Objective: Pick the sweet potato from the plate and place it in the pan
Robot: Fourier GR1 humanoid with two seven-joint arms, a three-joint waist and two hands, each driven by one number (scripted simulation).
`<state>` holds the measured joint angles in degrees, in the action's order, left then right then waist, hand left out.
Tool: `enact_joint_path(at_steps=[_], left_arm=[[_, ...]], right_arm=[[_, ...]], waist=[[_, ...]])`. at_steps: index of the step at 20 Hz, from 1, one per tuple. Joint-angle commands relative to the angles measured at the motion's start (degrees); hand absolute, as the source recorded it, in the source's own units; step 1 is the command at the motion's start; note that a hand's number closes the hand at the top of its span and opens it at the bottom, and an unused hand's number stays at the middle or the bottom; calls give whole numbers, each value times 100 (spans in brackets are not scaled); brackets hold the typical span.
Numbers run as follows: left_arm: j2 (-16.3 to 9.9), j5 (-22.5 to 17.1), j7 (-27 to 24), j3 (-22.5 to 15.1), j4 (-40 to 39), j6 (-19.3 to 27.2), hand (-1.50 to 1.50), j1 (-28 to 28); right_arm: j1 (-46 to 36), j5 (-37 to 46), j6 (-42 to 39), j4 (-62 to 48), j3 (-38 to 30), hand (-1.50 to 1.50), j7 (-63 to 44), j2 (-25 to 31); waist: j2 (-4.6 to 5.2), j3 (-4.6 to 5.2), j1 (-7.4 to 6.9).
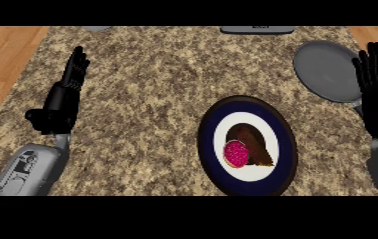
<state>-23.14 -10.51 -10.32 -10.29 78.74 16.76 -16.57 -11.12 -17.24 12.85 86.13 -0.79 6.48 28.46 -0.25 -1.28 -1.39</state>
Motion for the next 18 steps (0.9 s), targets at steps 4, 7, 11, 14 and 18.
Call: enact_joint_path(at_steps=[4, 7, 11, 14, 18], left_arm=[[218, -327, 509, -51, -2, -167, 0, 25], [472, -618, 930, -189, -107, -343, 0, 14], [366, -790, 1476, 24, 228, -132, 0, 138], [265, -976, 1707, 123, 653, -207, 0, 315], [227, -909, 1706, 159, 655, -213, 0, 453]], right_arm=[[-960, -435, -2072, 403, 1420, 150, -11, -174], [-1373, 521, -2873, 346, 2134, 150, -39, 652], [-1142, 891, -3629, 91, 1802, 150, 1828, 1086], [-1315, 1387, -3883, -757, 1483, -150, 2475, 1647], [-1549, 2254, -4026, -896, 1657, -150, 3449, 2033]], waist=[[71, 123, -472], [125, 156, -500], [47, 104, -98], [47, 110, -109], [44, 119, -23]])
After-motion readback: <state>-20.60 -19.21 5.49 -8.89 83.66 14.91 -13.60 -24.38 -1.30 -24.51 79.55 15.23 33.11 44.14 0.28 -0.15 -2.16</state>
